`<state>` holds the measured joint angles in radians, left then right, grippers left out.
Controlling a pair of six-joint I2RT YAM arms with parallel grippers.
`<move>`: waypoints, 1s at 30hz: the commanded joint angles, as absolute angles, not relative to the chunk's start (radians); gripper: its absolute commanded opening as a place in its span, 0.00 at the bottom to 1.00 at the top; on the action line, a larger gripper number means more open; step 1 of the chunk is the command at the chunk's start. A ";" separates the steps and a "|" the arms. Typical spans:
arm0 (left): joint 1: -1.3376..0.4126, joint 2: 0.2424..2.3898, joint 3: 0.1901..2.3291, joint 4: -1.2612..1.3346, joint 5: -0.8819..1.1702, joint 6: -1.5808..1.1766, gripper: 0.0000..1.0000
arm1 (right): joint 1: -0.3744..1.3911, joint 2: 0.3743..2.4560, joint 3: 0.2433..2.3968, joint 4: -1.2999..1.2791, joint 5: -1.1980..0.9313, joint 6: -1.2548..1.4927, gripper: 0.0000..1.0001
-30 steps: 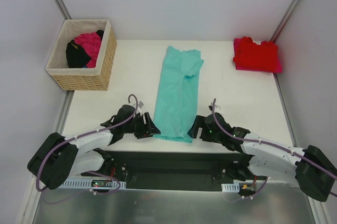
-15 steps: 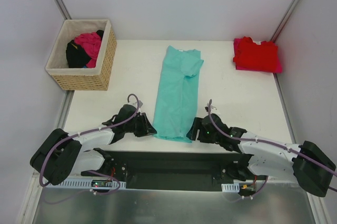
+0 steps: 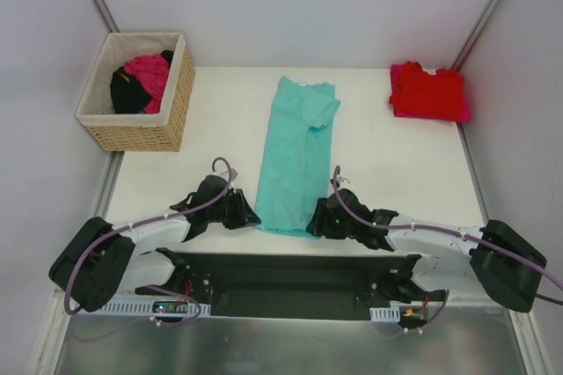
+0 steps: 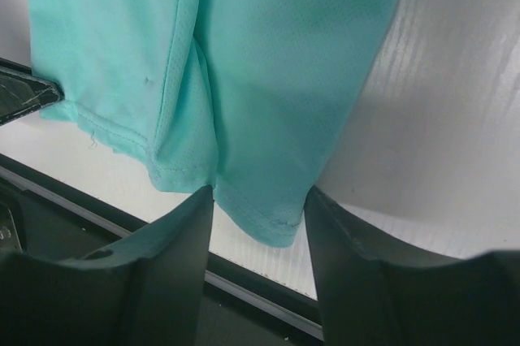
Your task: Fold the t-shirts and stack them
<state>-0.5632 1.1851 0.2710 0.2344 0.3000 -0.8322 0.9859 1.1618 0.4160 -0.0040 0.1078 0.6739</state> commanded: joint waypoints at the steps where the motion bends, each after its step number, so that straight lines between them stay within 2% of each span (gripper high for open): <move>1: -0.566 1.181 0.241 0.117 0.219 -0.798 0.21 | 0.996 1.212 0.456 -0.005 0.081 0.684 0.49; 4: -0.566 1.177 0.244 0.114 0.221 -0.801 0.20 | 0.997 1.224 0.465 -0.005 0.075 0.675 0.45; 6: -0.566 1.172 0.244 0.114 0.225 -0.804 0.20 | 0.997 1.238 0.472 -0.005 0.077 0.670 0.38; 8: -0.566 1.169 0.247 0.114 0.229 -0.807 0.19 | 0.996 1.252 0.480 -0.005 0.072 0.667 0.26; 10: -0.566 1.166 0.250 0.114 0.241 -0.808 0.18 | 0.996 1.258 0.489 -0.015 0.072 0.664 0.01; 18: -0.594 1.066 0.219 0.100 0.258 -0.856 0.14 | 1.023 1.195 0.500 -0.112 0.090 0.620 0.01; 23: -0.721 1.006 0.236 0.037 0.155 -0.914 0.14 | 1.067 1.147 0.491 -0.166 0.100 0.606 0.01; 30: -0.870 1.101 0.314 0.037 0.084 -0.973 0.13 | 1.123 1.151 0.535 -0.233 0.123 0.591 0.01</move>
<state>-0.8188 1.0485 0.2653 0.0902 0.1646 -0.9352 1.0966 1.1595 0.4786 -0.1669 0.0956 0.6117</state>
